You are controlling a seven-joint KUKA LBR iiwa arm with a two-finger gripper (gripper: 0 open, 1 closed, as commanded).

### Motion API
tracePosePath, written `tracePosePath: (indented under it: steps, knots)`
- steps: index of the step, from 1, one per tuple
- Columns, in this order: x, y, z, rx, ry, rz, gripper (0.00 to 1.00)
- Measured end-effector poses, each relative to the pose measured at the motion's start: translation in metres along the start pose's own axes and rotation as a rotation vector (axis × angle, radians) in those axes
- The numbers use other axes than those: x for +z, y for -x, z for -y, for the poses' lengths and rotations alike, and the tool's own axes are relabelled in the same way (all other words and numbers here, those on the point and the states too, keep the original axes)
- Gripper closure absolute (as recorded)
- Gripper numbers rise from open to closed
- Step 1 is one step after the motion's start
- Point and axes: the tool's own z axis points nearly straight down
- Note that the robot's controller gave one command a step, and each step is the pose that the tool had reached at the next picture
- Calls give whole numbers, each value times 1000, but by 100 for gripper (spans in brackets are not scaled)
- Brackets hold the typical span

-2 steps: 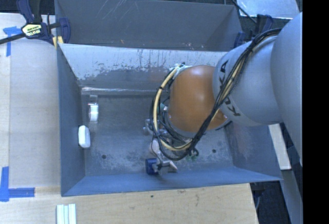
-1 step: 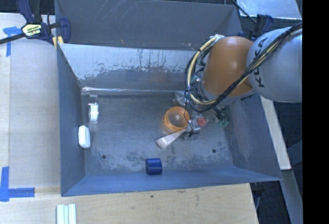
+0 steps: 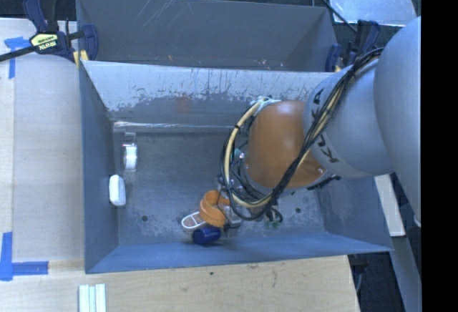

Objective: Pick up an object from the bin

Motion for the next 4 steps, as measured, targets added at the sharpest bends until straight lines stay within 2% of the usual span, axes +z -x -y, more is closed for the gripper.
tracePosePath:
  steps: [2, 3, 4]
  knots:
    - [-6, -2, 0, 0, -1, -6, 100]
    - [-20, -3, 0, 0, -1, -10, 100]
    - [-38, -1, 0, 0, 0, -2, 100]
